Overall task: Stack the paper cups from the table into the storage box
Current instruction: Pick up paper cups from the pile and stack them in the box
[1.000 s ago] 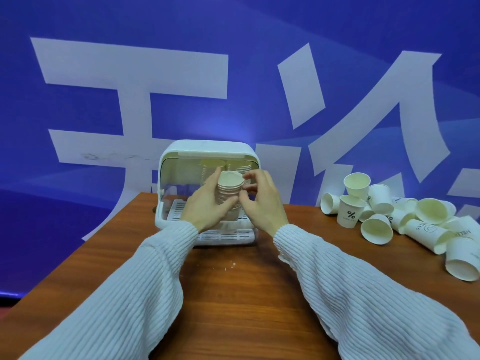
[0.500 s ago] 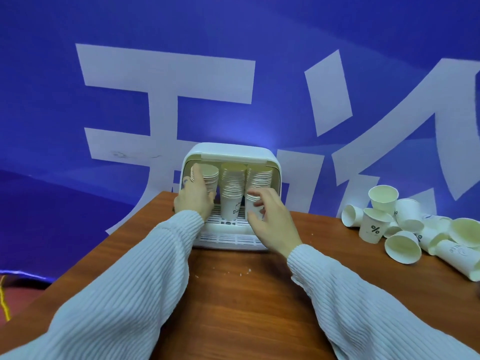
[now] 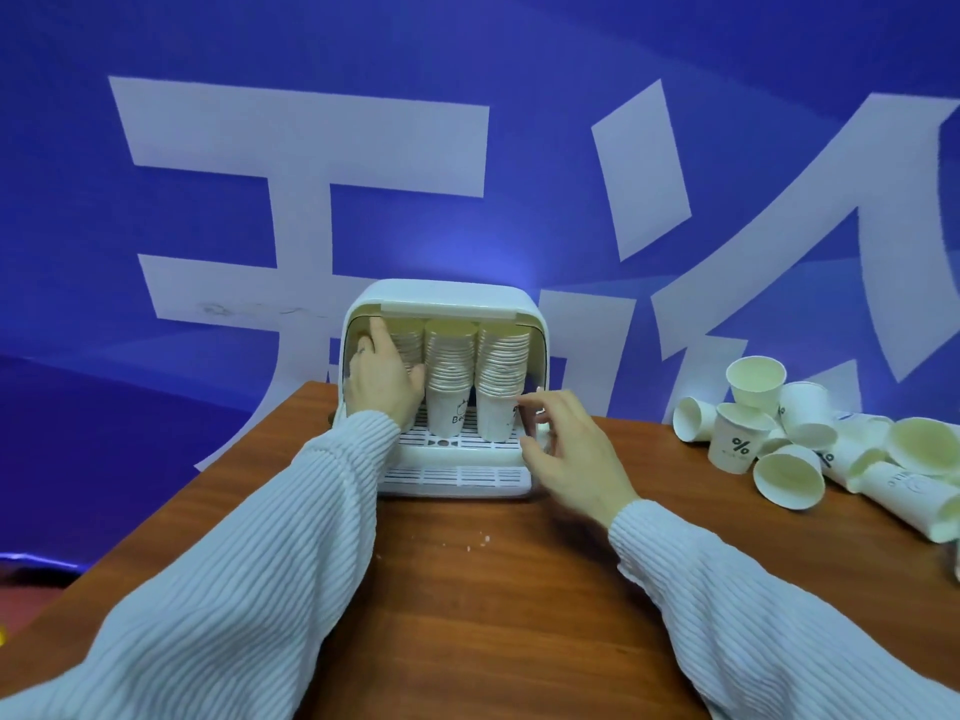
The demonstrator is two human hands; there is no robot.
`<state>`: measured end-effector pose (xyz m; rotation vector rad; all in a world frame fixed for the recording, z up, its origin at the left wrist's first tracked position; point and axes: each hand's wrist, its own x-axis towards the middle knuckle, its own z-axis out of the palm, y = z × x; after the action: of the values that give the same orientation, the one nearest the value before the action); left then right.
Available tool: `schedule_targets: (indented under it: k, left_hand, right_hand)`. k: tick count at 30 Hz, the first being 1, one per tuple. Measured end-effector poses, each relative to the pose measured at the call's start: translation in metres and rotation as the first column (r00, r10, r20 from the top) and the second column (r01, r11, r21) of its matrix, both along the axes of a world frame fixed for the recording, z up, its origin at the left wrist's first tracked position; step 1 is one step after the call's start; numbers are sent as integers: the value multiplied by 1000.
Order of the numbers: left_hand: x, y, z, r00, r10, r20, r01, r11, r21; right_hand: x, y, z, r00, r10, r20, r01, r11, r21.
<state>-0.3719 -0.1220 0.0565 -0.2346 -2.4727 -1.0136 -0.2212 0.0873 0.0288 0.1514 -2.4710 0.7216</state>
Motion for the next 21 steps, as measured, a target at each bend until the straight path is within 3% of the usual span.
schedule_targets:
  k: [3,5,7,9,14,16,18,21]
  left_hand:
    - [27,9,2,993,19,-119,-19,1000,8]
    - [53,20,2,958,-10,-287,13,1000,7]
    - [80,36,-2,895,-111,-431,110,994,-28]
    - [102,55,-9,842,-243,-481,242,968,-65]
    - [153,117,-36,812,-493,-314,500,864,-62]
    - [170,142,-50,798,-555,-234,557,828,-66]
    - [189,165,-63,765,-612,-200,607,789,-92]
    - [210,188,-79,698,-696,-170,678,718,-158]
  right_hand:
    - [6,5,0,998,-49,29,51,996,-69]
    - [11,9,0,996,-84,43,89,989,-118]
    - [18,14,-1,991,-122,61,130,978,-165]
    - [26,21,-2,985,-156,69,166,968,-187]
    - [56,50,-9,975,-211,68,221,933,-284]
    - [69,74,-15,949,-311,50,309,889,-338]
    - [87,103,-24,869,-493,37,473,808,-350]
    - [111,149,-40,645,-764,-30,748,639,-178]
